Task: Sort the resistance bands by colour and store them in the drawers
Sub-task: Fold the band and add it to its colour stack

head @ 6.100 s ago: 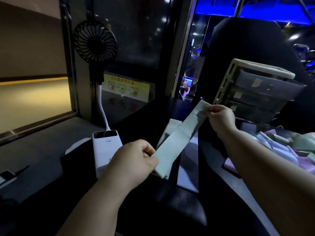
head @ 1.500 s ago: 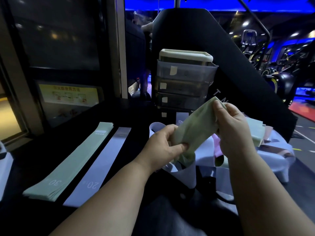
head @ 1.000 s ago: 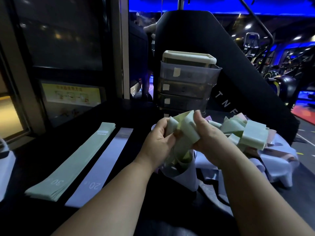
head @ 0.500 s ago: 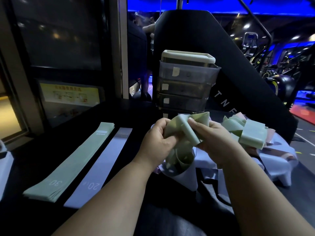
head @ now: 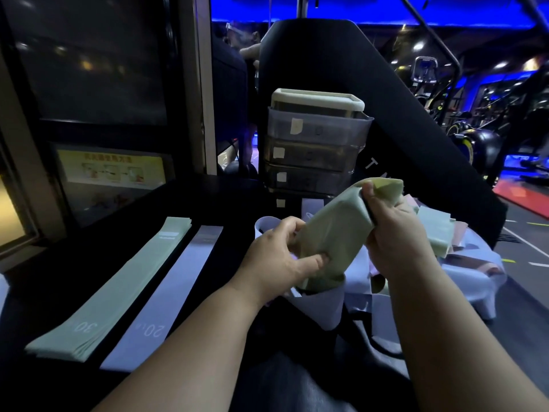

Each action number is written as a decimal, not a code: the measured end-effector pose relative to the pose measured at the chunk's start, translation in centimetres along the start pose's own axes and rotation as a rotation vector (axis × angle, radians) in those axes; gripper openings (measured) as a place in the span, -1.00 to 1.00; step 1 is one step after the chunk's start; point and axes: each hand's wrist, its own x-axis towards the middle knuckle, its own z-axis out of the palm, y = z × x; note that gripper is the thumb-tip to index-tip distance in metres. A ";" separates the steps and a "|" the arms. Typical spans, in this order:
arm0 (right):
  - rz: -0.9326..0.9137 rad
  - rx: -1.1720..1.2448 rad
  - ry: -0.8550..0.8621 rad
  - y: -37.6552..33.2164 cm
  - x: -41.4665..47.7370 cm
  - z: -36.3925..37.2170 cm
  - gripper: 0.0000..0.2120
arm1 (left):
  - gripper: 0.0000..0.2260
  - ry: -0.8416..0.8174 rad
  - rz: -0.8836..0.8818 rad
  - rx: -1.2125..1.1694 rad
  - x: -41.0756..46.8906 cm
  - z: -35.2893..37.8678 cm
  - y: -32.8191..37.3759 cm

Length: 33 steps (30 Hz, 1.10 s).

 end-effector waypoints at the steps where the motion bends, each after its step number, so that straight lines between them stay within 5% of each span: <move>1: -0.018 0.015 0.010 -0.1 0.1 -0.2 -0.90 | -0.72 0.008 0.010 0.010 0.0 -0.1 0.0; 9: -0.124 0.098 0.230 -2.0 0.2 -2.8 -0.62 | -0.72 -0.213 -0.029 -0.056 0.2 0.8 -0.7; 15: -0.083 0.144 0.265 -2.3 0.5 -3.9 -0.92 | -0.83 -0.054 -0.001 -0.060 0.2 0.3 -0.3; 22: -0.083 0.221 0.354 -3.0 0.7 -4.0 -0.90 | -0.77 -0.101 0.013 -0.201 0.1 0.1 -0.3; 33: -0.084 0.030 0.391 -2.4 0.7 -4.4 -0.87 | -0.83 0.169 -0.047 -0.350 0.9 -0.4 -0.5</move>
